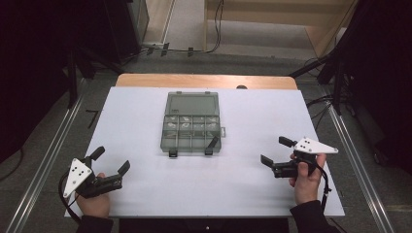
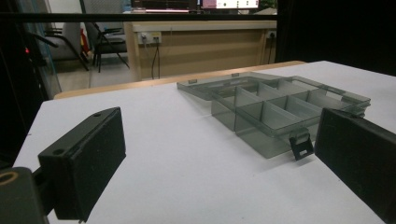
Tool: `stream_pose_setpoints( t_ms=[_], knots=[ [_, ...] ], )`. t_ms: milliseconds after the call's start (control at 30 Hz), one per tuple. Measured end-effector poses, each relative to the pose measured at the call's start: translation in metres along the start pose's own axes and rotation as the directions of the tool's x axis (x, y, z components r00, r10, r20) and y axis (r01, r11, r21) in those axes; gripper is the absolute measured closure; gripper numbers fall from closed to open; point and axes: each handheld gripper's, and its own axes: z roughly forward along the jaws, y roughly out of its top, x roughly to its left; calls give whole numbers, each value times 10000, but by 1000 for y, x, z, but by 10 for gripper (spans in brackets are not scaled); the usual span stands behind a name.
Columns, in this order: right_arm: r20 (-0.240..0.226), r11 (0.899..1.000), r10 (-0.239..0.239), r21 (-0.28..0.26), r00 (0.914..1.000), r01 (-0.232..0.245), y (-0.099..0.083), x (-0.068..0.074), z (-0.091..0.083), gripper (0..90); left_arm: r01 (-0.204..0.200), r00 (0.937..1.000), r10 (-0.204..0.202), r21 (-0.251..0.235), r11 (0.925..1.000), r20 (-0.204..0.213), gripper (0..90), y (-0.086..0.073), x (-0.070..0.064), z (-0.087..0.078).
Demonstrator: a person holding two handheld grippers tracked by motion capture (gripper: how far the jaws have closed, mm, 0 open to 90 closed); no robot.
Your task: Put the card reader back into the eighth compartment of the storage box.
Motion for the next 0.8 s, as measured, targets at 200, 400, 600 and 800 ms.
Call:
stream_pose_setpoints(
  t_ms=[200,400,600,800],
  knots=[
    [157,9992,279,-277,9995,-274,-12,-7,-13,0,-2,10000,2,1,10000,4,23,0,0,0],
    [331,9983,353,-484,9988,-337,-23,-13,-27,0,-6,10000,6,8,10000,-2,23,0,0,0],
    [568,9977,481,-507,9972,-452,-34,-21,-41,0,2,10000,-2,-1,10000,-19,22,0,0,0],
    [608,9960,691,-610,9958,-654,-46,-28,-52,0,-2,10000,2,14,10000,-24,22,0,0,0]
  ],
)
